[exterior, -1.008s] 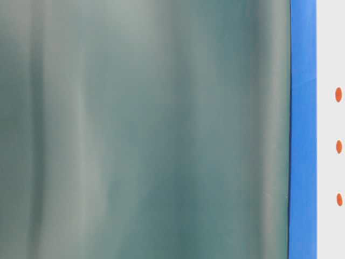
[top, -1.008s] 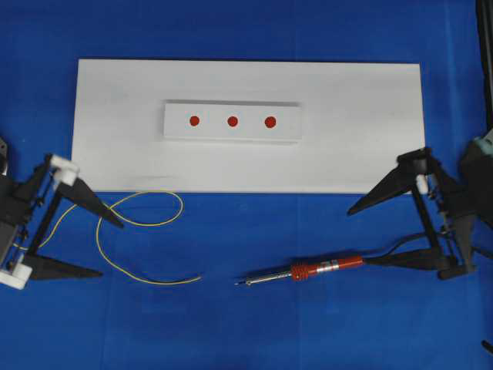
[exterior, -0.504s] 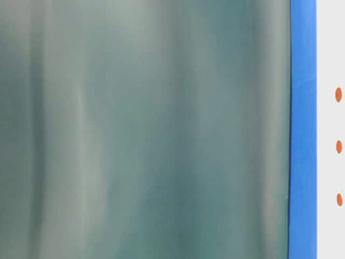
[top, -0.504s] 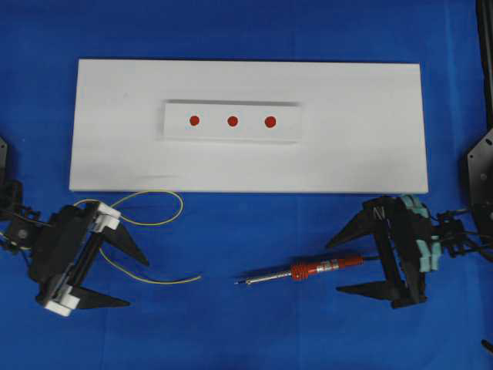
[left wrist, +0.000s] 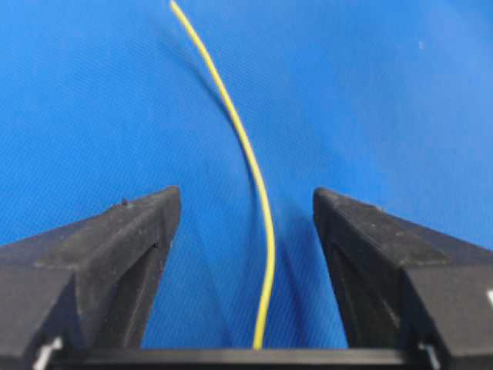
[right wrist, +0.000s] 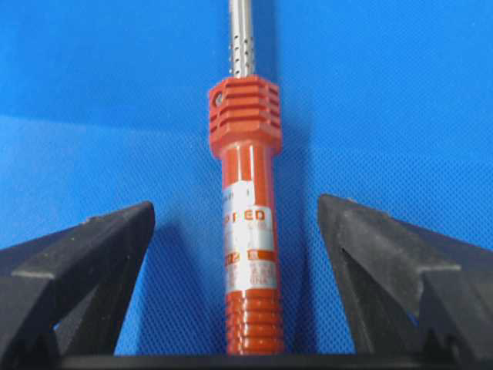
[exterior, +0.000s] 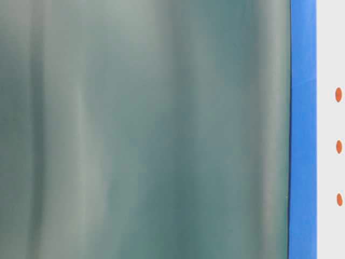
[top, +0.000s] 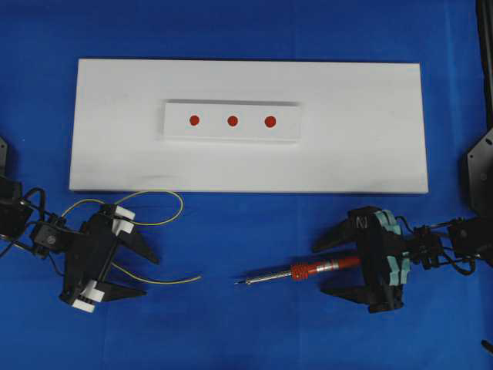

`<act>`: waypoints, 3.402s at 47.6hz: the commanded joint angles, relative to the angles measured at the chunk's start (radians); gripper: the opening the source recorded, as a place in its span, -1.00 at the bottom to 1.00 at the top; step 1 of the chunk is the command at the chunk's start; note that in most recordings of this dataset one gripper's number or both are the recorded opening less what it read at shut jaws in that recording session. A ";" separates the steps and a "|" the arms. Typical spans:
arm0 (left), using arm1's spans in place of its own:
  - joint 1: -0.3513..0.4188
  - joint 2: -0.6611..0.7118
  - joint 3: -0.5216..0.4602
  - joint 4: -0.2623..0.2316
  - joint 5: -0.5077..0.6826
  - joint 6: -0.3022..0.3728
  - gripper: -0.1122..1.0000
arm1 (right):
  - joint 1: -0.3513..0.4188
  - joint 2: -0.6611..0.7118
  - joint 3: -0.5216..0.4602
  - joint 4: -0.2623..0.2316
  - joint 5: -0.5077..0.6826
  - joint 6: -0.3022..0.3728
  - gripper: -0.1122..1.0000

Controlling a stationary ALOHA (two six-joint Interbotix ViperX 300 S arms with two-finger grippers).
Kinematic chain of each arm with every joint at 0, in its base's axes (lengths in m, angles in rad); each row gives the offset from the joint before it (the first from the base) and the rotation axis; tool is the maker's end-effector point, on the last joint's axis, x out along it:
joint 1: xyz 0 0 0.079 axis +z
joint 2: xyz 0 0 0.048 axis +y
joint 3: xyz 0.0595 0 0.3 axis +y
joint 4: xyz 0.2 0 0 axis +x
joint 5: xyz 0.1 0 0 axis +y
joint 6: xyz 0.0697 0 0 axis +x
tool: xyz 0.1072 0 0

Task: Touch the tip of the soldering iron to the tip of the solder at the mark.
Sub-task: 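Grasp the yellow solder wire with left gripper, soldering iron with right gripper, then lift both tools and carry them up over the red-dot strip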

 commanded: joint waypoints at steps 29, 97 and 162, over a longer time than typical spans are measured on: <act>-0.049 0.040 -0.038 -0.002 0.052 0.002 -0.75 | -0.003 0.000 -0.028 0.002 -0.025 -0.052 -0.68; 0.133 -0.535 -0.262 0.003 1.091 -0.006 -0.75 | -0.272 -0.528 -0.178 -0.012 0.836 -0.222 -0.69; 0.604 -0.466 -0.387 0.009 1.270 0.058 -0.75 | -0.781 -0.453 -0.327 -0.201 1.146 -0.213 -0.68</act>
